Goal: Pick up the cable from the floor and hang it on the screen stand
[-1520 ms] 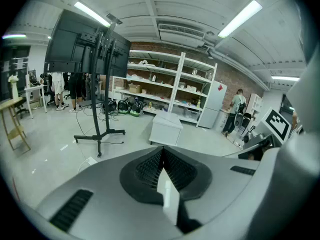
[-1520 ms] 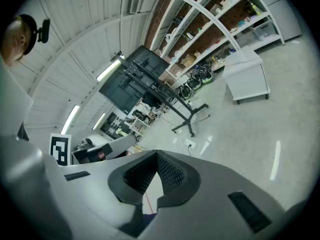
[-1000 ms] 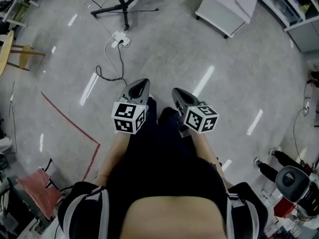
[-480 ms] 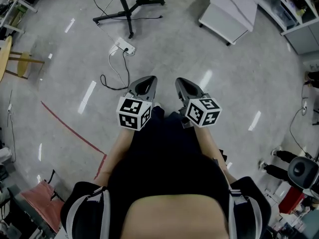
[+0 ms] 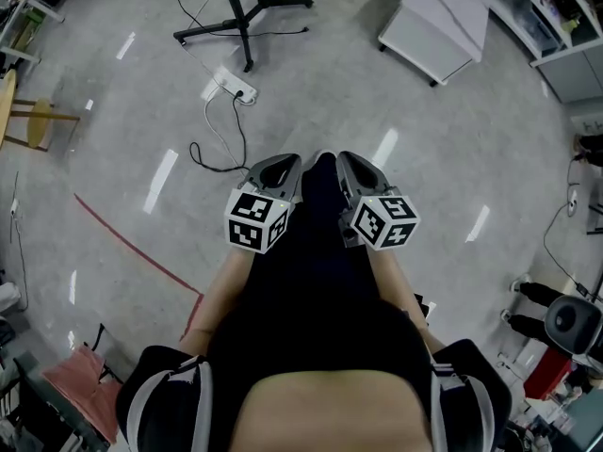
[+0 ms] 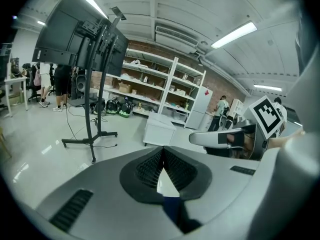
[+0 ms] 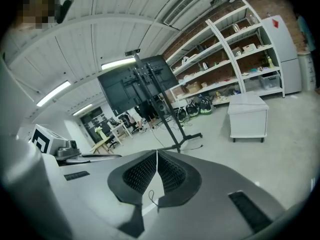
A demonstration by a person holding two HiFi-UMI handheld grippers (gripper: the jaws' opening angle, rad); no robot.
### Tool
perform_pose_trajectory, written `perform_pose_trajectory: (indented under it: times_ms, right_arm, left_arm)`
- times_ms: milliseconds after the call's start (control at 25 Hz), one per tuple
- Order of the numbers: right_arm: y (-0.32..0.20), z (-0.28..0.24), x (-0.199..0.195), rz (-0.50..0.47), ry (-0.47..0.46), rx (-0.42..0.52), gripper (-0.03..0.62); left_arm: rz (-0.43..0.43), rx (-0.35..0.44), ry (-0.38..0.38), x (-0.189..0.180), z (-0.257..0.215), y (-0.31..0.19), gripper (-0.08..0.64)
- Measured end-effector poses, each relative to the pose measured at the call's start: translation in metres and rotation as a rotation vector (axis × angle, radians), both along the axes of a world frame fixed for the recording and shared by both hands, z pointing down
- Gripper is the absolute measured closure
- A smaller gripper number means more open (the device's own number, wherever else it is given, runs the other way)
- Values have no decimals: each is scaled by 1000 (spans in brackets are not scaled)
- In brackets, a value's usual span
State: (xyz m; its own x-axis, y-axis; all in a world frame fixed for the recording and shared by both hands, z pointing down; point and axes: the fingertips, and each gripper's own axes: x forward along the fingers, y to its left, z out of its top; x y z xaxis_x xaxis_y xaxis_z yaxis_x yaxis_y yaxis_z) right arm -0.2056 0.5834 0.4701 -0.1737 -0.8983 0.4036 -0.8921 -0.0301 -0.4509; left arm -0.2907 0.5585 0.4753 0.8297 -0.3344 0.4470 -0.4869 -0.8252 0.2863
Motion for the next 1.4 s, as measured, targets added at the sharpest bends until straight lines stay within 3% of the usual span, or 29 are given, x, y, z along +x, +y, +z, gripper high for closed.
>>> perform_pose_trajectory:
  times_ms: [440,1080,1400]
  right_arm:
    - [-57,9,16,-47,-4,-15,568]
    - [-187,16,115,-37,-18,-20,568]
    - [-228,22,146,-54,-35,-21,568]
  left_arm:
    - [-27,-17,-26,9,11,-50,552]
    - [-24,6,-41,103,11,-185,552]
    - [-38,-5,-55,135,18,-223,552]
